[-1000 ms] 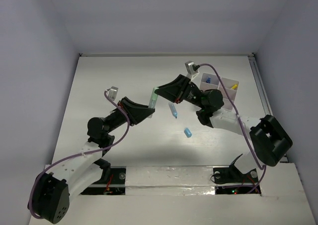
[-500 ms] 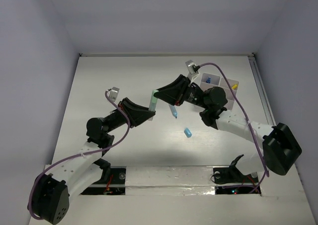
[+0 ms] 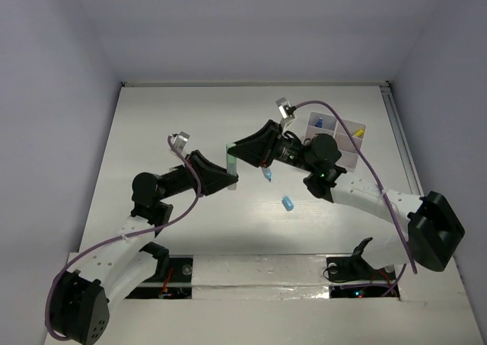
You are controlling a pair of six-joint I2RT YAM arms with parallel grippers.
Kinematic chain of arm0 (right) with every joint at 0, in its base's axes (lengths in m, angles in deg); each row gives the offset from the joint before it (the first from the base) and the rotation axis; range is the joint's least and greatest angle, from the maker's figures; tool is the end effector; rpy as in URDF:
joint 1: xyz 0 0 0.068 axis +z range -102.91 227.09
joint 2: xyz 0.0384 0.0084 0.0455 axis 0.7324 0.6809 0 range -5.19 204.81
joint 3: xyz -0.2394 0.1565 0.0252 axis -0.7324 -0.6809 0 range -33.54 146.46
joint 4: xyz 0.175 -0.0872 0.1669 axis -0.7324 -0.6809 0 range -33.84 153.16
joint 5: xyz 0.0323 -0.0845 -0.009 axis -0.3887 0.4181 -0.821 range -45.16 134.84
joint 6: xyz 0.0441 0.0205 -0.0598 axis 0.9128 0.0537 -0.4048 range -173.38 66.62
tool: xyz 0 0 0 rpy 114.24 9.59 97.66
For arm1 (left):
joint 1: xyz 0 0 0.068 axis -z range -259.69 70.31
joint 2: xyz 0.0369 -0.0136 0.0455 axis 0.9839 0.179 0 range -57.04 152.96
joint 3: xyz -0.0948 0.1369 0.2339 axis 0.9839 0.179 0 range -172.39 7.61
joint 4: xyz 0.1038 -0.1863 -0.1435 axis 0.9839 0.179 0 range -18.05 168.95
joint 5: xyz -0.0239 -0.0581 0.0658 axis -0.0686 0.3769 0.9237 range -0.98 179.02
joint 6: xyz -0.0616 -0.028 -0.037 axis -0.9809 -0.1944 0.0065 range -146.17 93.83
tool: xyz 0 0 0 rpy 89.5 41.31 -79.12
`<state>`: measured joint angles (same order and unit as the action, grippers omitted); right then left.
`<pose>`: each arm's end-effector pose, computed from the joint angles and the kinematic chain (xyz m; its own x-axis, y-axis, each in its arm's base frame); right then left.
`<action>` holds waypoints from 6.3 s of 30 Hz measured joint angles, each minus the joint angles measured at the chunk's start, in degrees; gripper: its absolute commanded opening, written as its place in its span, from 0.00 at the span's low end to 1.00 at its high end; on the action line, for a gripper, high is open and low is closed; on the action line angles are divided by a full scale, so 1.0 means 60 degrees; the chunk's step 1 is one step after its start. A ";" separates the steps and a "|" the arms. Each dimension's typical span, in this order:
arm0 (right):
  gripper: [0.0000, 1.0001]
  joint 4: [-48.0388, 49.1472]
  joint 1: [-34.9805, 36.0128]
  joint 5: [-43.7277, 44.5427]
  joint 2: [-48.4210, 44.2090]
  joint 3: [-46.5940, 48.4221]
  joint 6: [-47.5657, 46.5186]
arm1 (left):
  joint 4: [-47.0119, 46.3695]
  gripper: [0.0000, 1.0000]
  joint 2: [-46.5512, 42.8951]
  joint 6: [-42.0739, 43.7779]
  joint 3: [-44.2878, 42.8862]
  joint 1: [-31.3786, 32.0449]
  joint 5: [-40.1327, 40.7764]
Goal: Sort the stationery into containers
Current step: Close the pen cap on the pen, then place the pen in the storage box, then move the pen cap to the center of the board.
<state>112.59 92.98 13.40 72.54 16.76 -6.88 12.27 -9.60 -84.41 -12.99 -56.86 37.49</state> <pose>0.1996 0.2551 0.3771 -0.5091 0.3640 -0.7799 -0.8425 -0.0254 0.5381 0.1362 -0.1131 0.3262 -0.4576 -0.3812 -0.8033 0.8712 -0.0115 -0.4908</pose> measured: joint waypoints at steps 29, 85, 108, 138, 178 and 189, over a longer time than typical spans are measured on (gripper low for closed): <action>0.00 -0.0284 0.0339 0.1002 -0.0590 -0.0474 -0.0539 | -0.0302 0.12 -0.0044 -0.0627 -0.0160 -0.1155 -0.1395; 0.00 -0.6306 -0.5770 1.1511 -0.2878 -0.2769 -0.4167 | 1.1081 0.99 -0.4401 0.7420 -0.3107 0.0852 0.6779; 0.72 -0.6597 -0.5770 1.0163 -0.2820 -0.2790 -0.3650 | 1.1125 0.99 -0.4193 0.7446 -0.3107 0.0911 0.6885; 0.50 -1.0743 -0.2441 0.2386 -0.2047 -0.3162 -0.3056 | 1.0772 0.99 -0.1552 0.6936 -0.3107 0.0922 0.6051; 0.02 -0.8998 -0.1927 0.6207 0.2167 -0.0998 -0.3238 | 1.0775 0.99 -0.1749 0.6980 -0.3107 0.0761 0.6196; 0.32 -0.8936 -0.1927 0.6543 0.2473 -0.0157 -0.3792 | 1.0775 0.99 -0.1814 0.7023 -0.3107 0.0656 0.6200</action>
<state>58.98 81.41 52.65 87.38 15.82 -29.63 76.92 -20.48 -42.27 -31.63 -52.93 74.70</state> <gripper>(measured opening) 0.248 0.990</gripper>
